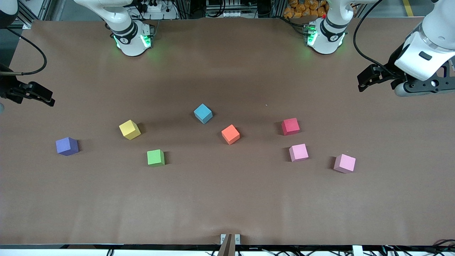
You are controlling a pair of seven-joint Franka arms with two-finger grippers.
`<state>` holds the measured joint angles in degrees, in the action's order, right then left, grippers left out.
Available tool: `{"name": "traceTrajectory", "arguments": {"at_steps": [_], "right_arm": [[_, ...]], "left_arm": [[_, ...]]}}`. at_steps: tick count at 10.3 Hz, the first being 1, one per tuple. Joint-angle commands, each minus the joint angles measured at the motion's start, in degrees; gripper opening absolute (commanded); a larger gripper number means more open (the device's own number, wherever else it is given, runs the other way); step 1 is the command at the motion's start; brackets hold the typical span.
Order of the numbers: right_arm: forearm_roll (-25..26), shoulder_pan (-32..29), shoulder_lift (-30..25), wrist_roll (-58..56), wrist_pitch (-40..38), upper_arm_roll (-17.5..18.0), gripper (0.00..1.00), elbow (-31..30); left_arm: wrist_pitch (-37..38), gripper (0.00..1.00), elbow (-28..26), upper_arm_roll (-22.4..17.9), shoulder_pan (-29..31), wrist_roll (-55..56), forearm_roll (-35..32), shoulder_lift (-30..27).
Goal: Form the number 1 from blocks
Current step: 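Grasp the red cube with the left gripper while the right gripper grasps green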
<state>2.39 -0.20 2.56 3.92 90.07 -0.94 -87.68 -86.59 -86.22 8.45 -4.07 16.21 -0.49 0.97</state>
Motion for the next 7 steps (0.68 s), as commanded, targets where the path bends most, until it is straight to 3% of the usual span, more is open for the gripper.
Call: {"name": "traceTrajectory", "arguments": {"at_steps": [1, 4, 7], "right_arm": [[-0.99, -0.06, 1.3, 0.3, 0.11, 0.23, 1.0, 0.94], [-0.99, -0.06, 1.74, 0.3, 0.11, 0.23, 1.0, 0.94], [-0.99, 0.02, 1.83, 0.3, 0.19, 0.32, 1.0, 0.94]], "left_arm": [[0.72, 1.0, 0.18, 0.25, 0.29, 0.84, 0.14, -0.27], [0.37, 1.0, 0.35, 0.95, -1.2, 1.37, -2.74, 2.88], [-8.03, 1.0, 0.7, 1.92, -3.92, 11.53, -1.97, 13.14]]}}
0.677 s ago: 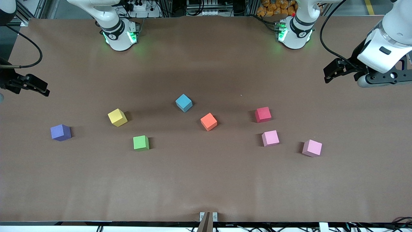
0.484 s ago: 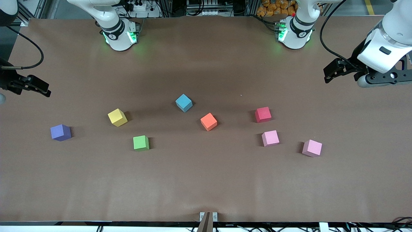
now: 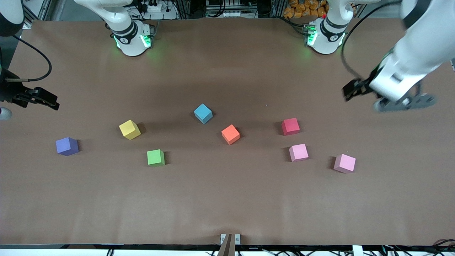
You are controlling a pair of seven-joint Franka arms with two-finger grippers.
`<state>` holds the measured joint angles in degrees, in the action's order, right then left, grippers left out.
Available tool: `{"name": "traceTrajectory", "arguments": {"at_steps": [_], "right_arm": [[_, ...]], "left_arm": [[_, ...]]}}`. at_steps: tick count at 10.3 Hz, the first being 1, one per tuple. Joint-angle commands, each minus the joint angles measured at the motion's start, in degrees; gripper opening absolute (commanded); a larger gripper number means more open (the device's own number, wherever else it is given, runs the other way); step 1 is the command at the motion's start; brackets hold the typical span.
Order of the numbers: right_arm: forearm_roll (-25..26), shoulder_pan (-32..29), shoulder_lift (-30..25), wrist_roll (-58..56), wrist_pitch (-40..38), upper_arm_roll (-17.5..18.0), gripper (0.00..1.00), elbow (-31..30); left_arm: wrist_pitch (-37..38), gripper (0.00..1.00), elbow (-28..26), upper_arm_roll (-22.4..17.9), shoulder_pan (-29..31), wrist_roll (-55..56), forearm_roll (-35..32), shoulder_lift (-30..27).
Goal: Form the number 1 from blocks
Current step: 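Grasp the red cube with the left gripper while the right gripper grasps green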
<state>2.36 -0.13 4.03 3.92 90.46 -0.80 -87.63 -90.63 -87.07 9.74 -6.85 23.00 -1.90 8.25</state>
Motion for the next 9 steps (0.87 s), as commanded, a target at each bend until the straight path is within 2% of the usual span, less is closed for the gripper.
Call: {"name": "traceTrajectory", "arguments": {"at_steps": [1, 4, 6, 8, 9], "right_arm": [[-0.96, 0.39, 1.06, 0.3, -0.2, 0.1, 1.0, 0.88], [-0.96, 1.88, 4.14, -0.4, 0.24, 0.19, 1.0, -0.25], [-1.04, 3.81, 7.56, 0.29, 3.91, 0.19, 1.0, -1.67], [-1.31, 5.92, 14.57, 0.56, 10.49, 0.19, 1.0, -2.29], [-3.05, 6.54, 17.13, 0.56, 13.75, 0.1, 1.0, -2.37]], "left_arm": [[-7.94, 1.0, 1.29, 0.89, -2.27, 5.73, -0.3, 8.6], [-11.49, 1.0, 0.76, 0.89, -5.53, 12.67, -0.3, 14.76], [-15.86, 1.0, -4.04, 0.98, -6.68, 15.31, -0.3, 15.4], [-19.49, 1.0, -9.85, 1.07, -6.5, 15.58, -0.3, 14.34], [-19.67, 1.0, -11.18, 1.42, -7.03, 16.37, -0.3, 14.34]]}}
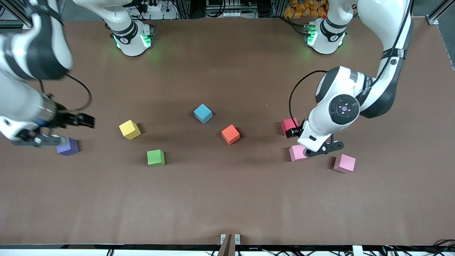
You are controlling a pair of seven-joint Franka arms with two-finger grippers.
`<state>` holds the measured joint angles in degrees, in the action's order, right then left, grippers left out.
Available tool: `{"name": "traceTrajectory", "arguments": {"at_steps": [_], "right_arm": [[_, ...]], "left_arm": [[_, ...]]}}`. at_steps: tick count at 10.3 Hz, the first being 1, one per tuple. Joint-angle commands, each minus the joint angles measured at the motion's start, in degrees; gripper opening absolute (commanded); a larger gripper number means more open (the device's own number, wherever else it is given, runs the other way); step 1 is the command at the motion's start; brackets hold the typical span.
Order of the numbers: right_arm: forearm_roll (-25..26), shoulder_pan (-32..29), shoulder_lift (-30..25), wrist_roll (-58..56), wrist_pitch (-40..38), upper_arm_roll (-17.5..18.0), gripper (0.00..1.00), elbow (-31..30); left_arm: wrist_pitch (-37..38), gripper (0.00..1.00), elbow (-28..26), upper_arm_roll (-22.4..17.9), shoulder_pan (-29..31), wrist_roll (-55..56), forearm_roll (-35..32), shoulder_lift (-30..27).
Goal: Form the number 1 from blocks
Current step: 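Grasp the red cube with the left gripper while the right gripper grasps green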
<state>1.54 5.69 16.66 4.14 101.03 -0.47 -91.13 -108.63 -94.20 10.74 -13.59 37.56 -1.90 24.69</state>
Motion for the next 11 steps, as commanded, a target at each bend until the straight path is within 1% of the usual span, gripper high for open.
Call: {"name": "traceTrajectory", "arguments": {"at_steps": [1, 3, 5, 6, 8, 11], "right_arm": [[-3.03, 0.64, 6.44, 0.34, 4.86, -0.24, 1.0, 1.22], [-3.47, 1.86, 8.21, 0.43, 6.45, -0.24, 1.0, 1.22], [-6.1, 3.18, 11.63, 0.43, 10.57, -0.32, 1.0, 1.22], [-6.2, 4.23, 13.21, 0.43, 12.94, -0.67, 1.0, 1.22], [-6.38, 6.69, 16.37, 0.43, 18.47, -1.55, 1.0, 1.3], [-11.2, 8.28, 19.37, 0.43, 23.41, -1.82, 1.0, 1.48]], "left_arm": [[-2.89, 1.0, -6.06, 0.42, -0.39, 2.95, -0.3, -2.01], [-9.2, 1.0, -12.21, 0.51, -0.47, 4.53, -0.65, -2.45], [-14.83, 1.0, -15.47, 0.51, -2.05, 7.34, -1.09, -1.32], [-16.77, 1.0, -16.27, 0.42, -2.23, 7.96, -1.09, -0.09], [-17.49, 1.0, -16.97, 0.42, -2.32, 8.05, -1.09, 1.5], [-17.49, 1.0, -18.04, 0.42, -2.15, 8.05, -1.09, 2.46]]}}
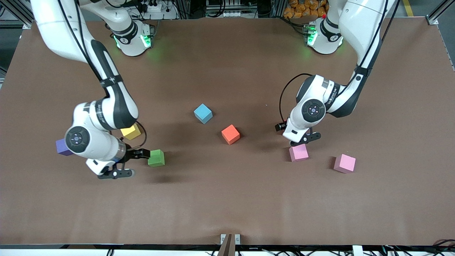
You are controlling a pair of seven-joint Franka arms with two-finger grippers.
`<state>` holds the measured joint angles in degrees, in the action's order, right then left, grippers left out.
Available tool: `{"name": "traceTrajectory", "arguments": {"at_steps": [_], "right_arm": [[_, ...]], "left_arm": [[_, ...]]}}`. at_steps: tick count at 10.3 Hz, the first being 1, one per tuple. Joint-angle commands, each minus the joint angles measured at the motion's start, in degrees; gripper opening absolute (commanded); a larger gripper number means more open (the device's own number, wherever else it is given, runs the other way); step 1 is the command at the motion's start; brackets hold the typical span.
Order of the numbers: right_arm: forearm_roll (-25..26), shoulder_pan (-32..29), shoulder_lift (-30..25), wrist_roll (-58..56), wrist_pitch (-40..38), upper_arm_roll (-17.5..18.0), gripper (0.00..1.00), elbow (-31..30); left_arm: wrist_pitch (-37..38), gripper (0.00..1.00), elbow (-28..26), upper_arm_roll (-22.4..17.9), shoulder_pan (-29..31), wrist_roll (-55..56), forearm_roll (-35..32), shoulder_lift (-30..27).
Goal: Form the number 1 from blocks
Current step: 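Grasp the red cube with the left gripper while the right gripper grasps green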
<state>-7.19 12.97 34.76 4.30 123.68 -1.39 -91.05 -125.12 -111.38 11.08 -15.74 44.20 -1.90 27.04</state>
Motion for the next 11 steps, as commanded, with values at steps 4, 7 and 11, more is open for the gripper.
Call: {"name": "traceTrajectory", "arguments": {"at_steps": [4, 7, 11], "right_arm": [[-1.95, 2.76, 3.38, 0.0, 4.99, -1.07, 1.0, 1.14], [-1.69, 3.46, 4.7, -0.52, 5.17, -1.51, 1.0, 1.05], [-1.6, 5.48, 6.72, -0.52, 8.24, -2.74, 1.0, -0.26]], "left_arm": [[-3.28, 1.0, -0.76, 0.0, 0.09, 1.41, -1.09, 3.19], [-3.28, 0.79, -0.24, -0.18, 0.0, 1.41, -1.18, 3.98], [-3.28, 0.0, 0.03, -0.27, -0.09, 1.33, -1.18, 3.9]]}}
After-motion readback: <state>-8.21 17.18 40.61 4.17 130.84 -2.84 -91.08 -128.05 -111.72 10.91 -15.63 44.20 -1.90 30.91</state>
